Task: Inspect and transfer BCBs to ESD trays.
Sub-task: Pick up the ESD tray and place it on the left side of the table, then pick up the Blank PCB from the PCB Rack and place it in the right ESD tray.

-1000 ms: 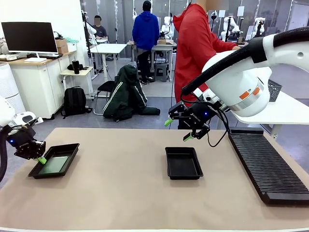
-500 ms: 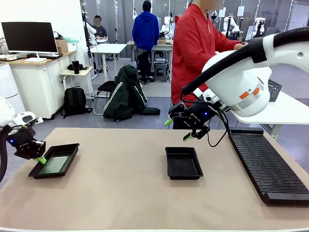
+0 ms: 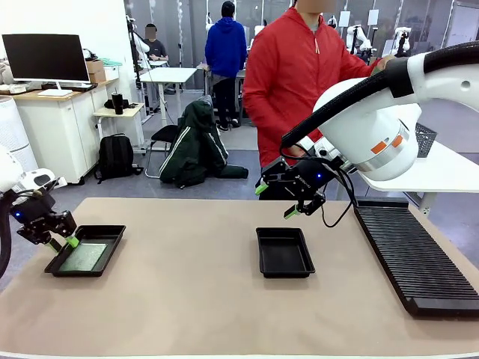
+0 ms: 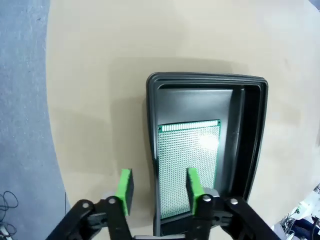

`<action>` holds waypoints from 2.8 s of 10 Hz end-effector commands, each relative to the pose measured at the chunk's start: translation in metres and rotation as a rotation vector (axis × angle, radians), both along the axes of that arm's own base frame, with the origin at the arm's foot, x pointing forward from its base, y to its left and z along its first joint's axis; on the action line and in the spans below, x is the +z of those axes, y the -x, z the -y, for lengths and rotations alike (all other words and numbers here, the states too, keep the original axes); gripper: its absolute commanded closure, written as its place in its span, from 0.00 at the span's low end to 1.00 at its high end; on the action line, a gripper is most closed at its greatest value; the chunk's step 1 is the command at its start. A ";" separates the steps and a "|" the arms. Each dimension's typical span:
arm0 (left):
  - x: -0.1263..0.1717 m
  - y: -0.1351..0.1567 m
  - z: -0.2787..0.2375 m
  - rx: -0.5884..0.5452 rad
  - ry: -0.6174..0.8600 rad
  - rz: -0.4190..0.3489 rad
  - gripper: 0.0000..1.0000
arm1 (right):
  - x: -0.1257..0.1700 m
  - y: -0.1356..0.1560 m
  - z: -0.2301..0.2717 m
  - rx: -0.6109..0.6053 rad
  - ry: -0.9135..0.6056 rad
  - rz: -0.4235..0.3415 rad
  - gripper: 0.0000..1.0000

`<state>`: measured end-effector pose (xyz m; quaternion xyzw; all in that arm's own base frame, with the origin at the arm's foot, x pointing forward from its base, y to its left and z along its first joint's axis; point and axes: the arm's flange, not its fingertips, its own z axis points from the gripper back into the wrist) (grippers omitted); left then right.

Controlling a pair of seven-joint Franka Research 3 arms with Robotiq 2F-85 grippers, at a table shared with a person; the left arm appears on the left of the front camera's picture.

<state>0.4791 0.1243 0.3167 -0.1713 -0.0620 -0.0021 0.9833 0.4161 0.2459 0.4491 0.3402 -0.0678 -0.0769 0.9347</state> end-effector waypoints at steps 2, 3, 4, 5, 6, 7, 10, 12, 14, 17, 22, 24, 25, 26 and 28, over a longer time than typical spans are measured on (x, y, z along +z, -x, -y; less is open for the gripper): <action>0.017 0.005 0.004 -0.019 -0.017 -0.012 0.00 | 0.001 0.000 0.000 -0.003 0.014 -0.004 0.00; 0.021 0.005 0.005 -0.016 -0.023 -0.011 0.00 | 0.001 0.000 0.000 -0.003 0.014 -0.004 0.00; 0.027 0.002 0.007 -0.001 -0.019 -0.027 0.00 | 0.001 0.000 0.000 -0.003 0.014 -0.004 0.00; 0.035 0.007 0.009 -0.009 -0.024 -0.003 0.00 | 0.001 0.000 0.000 -0.003 0.014 -0.004 0.00; 0.043 0.008 0.010 -0.003 -0.032 -0.006 0.00 | 0.001 0.000 0.000 -0.003 0.014 -0.004 0.00; 0.052 0.011 0.014 0.002 -0.057 -0.015 0.00 | 0.001 0.000 0.000 -0.003 0.014 -0.004 0.00; 0.073 0.010 0.022 0.008 -0.080 -0.016 0.00 | 0.001 0.000 0.000 -0.003 0.014 -0.004 0.00; 0.069 0.008 0.017 0.006 -0.067 0.007 0.00 | 0.001 0.000 0.000 -0.003 0.014 -0.004 0.00; 0.069 0.008 0.017 0.006 -0.067 0.007 0.00 | 0.001 0.000 0.000 -0.003 0.014 -0.004 0.00; 0.069 0.008 0.017 0.006 -0.067 0.007 0.00 | 0.001 0.000 0.000 -0.003 0.014 -0.004 0.00; 0.069 0.008 0.017 0.006 -0.067 0.007 0.00 | 0.001 0.000 0.000 -0.003 0.014 -0.004 0.00; 0.069 0.008 0.017 0.006 -0.067 0.007 0.00 | 0.001 0.000 0.000 -0.003 0.014 -0.004 0.00; 0.069 0.008 0.017 0.006 -0.067 0.007 0.00 | 0.001 0.000 0.000 -0.003 0.014 -0.004 0.00; 0.069 0.008 0.017 0.006 -0.067 0.007 0.00 | 0.001 0.000 0.000 -0.003 0.014 -0.004 0.00; 0.069 0.008 0.017 0.006 -0.067 0.007 0.00 | 0.011 0.008 0.005 0.027 0.028 0.034 0.00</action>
